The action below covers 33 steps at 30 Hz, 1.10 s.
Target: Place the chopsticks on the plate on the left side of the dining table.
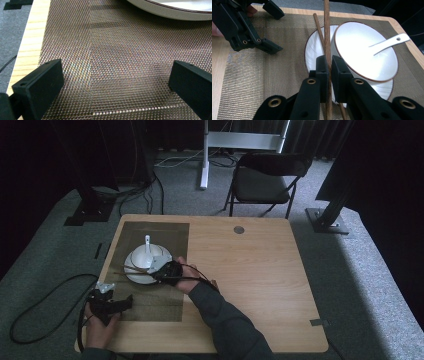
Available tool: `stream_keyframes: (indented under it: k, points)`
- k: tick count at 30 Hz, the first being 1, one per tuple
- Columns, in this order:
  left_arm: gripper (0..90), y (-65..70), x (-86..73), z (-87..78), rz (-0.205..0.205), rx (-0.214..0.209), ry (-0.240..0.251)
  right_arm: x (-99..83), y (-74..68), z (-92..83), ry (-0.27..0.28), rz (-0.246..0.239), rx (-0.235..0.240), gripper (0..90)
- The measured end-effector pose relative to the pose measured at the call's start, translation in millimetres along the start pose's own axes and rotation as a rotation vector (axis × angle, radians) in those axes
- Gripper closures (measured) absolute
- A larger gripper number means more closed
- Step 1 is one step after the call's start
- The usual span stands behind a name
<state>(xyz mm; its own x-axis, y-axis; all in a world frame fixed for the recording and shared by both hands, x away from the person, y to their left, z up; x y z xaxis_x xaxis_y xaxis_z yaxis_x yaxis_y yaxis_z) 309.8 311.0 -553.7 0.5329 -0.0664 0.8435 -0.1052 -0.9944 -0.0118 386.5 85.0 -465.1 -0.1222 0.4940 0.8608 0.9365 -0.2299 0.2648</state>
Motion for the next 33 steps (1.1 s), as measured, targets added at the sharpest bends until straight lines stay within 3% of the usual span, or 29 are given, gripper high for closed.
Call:
stream_keyframes:
  k: [12,33]
  points:
    - [0.1,-0.1,0.0,-0.1,0.0,-0.001,-0.001,4.0,-3.3,23.0,-0.038,-0.058,0.045,84.4]
    - [0.2,-0.1,0.0,-0.1,0.0,-0.001,-0.002,-3.0,-2.1,48.3,-0.087,-0.071,0.077,84.4]
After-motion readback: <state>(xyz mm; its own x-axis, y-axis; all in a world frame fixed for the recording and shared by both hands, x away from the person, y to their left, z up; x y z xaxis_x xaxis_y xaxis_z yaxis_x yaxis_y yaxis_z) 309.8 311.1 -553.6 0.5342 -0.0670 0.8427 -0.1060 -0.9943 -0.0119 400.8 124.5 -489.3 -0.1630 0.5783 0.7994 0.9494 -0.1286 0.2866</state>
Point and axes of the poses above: each handheld gripper's, and its own axes: z roughly forward along the jaws, x roughly out of its top, y roughly to its right, the point moved 1 cm from there along z, roughly forward along the jaws, and after that the axes turned 14 degrees about y, right-handed, at the moved point
